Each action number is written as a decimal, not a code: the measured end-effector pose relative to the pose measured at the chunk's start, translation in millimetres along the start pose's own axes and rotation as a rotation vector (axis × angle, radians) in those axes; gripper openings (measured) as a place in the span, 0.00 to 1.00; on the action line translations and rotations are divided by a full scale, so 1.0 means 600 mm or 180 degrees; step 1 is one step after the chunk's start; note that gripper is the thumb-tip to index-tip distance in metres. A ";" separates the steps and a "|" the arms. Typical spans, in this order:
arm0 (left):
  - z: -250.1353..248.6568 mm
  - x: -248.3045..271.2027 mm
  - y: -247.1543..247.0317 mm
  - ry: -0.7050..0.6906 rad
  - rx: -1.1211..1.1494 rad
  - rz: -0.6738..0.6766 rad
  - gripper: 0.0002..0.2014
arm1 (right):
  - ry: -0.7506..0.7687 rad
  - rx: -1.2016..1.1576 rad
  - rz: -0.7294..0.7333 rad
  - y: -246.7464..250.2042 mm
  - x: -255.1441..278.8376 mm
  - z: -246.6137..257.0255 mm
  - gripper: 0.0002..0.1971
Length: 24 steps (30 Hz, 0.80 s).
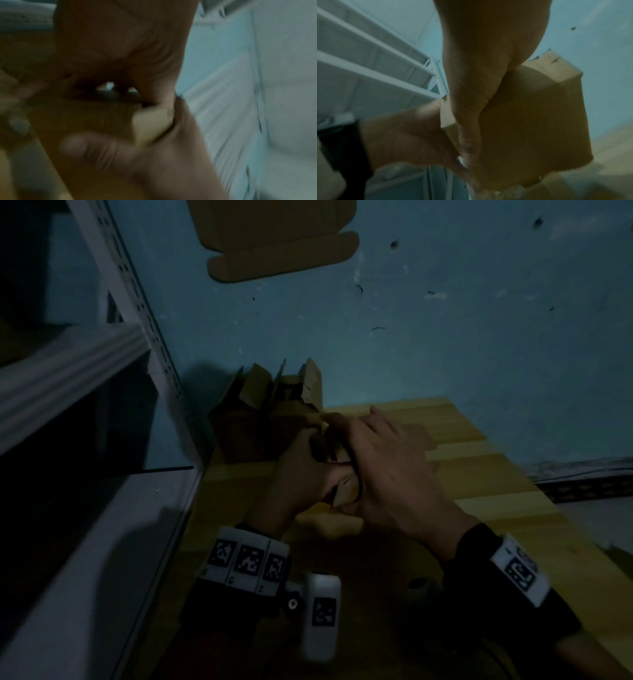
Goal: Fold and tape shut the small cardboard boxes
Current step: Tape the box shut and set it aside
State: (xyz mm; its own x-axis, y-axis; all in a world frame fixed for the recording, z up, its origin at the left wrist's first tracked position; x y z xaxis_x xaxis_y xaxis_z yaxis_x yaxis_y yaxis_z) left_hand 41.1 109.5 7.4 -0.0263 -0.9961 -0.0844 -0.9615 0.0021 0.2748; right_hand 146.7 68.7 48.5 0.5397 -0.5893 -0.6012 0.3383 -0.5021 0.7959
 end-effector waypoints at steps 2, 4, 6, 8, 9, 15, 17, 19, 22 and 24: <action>0.002 0.004 0.008 -0.0113 -0.0230 -0.0256 0.28 | 0.0097 -0.0161 0.0158 -0.002 0.000 0.012 0.56; -0.002 0.012 0.020 -0.0205 0.0084 -0.0517 0.32 | -0.0069 -0.0620 0.0263 0.007 -0.001 0.003 0.53; -0.003 0.015 0.034 -0.0261 0.0337 -0.0671 0.36 | -0.0465 -0.1141 0.0088 0.027 0.003 -0.030 0.46; -0.010 0.019 0.050 -0.0381 0.0339 -0.0818 0.36 | -0.1126 -0.1538 -0.0187 0.046 0.015 -0.084 0.38; -0.012 0.020 0.058 -0.0456 0.0364 -0.0899 0.36 | -0.1529 -0.1674 -0.0261 0.049 0.023 -0.116 0.35; -0.034 0.033 0.055 -0.0921 0.0194 -0.1012 0.37 | -0.2700 -0.3030 0.0660 -0.006 0.056 -0.159 0.28; -0.039 0.034 0.046 -0.1030 -0.0014 -0.0987 0.39 | -0.2705 -0.2655 0.0736 -0.014 0.057 -0.159 0.27; -0.047 0.036 0.037 -0.1146 -0.0183 -0.0963 0.41 | -0.2749 -0.2146 0.0526 -0.007 0.055 -0.169 0.24; -0.059 0.038 0.028 -0.1340 -0.0349 -0.0904 0.42 | -0.2552 -0.1253 0.0207 0.020 0.049 -0.176 0.23; -0.062 0.035 0.025 -0.1435 -0.0348 -0.0788 0.41 | -0.2436 -0.1138 0.0033 0.035 0.047 -0.172 0.23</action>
State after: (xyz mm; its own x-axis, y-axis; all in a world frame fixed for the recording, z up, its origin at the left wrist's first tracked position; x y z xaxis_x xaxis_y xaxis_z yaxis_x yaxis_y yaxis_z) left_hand 36.4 85.3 45.6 0.0599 -0.8286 -0.5566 -0.9203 -0.2618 0.2907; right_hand 248.2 106.9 55.4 -0.0834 -0.9238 -0.3738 0.6292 -0.3397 0.6990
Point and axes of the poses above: each hand's wrist, its own x-axis away from the middle knuckle, its own y-axis out of the back of the hand, z = x × y, the point moved 9 cm from there along -x, towards the middle knuckle, and after that the axes turned 11 degrees about x, right-handed, at the moved point
